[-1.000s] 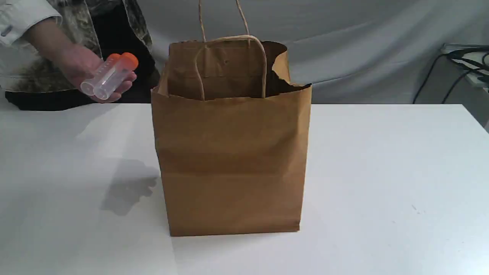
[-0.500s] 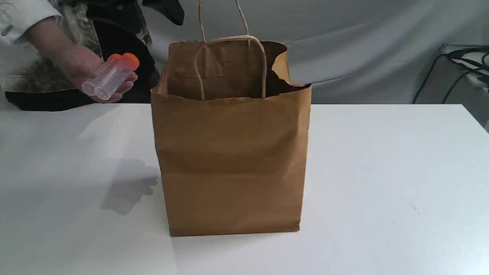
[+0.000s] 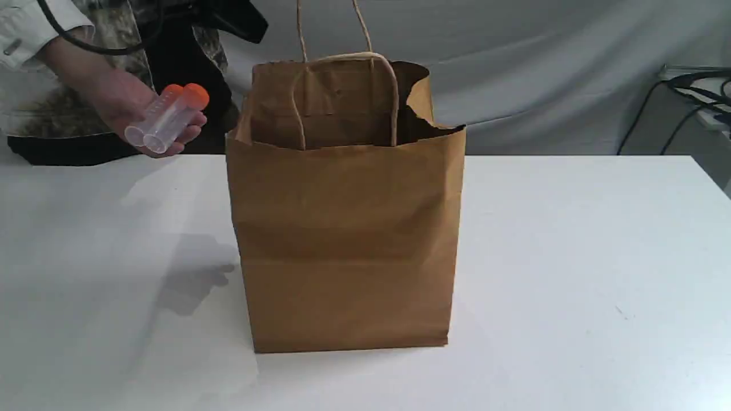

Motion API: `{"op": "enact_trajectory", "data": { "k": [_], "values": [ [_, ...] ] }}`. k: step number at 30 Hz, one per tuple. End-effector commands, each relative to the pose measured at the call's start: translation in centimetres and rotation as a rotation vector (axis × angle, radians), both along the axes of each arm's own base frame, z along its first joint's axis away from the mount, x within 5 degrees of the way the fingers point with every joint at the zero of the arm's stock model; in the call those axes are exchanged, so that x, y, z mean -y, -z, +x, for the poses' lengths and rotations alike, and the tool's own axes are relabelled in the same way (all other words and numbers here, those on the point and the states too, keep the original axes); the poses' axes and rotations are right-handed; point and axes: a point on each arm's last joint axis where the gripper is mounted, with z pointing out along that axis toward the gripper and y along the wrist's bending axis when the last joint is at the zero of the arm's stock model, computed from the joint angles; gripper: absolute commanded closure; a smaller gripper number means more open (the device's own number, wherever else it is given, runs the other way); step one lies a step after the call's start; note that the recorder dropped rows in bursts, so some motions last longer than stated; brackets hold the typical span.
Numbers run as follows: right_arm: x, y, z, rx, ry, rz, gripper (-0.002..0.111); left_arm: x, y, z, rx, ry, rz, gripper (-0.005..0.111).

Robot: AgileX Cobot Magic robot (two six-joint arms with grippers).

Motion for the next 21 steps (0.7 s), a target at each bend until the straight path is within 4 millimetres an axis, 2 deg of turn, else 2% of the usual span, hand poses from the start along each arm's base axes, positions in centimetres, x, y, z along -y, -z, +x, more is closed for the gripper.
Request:
{"op": "enact_trajectory", "data": {
  "k": [1, 8, 15, 21],
  "values": [
    [0.0, 0.0, 0.0, 0.005, -0.001, -0.018, 0.108, 0.4, 0.5, 0.2, -0.043, -0.021, -0.038, 0.037],
    [0.0, 0.0, 0.0, 0.005, -0.001, -0.018, 0.108, 1.6, 0.8, 0.0, -0.07, -0.027, -0.03, 0.037],
    [0.0, 0.0, 0.0, 0.005, -0.001, -0.018, 0.108, 1.6, 1.7, 0.3, -0.111, -0.063, -0.018, 0.037],
    [0.0, 0.0, 0.0, 0.005, -0.001, -0.018, 0.108, 1.2, 4.1, 0.3, -0.176, -0.073, 0.049, 0.037]
  ]
}}
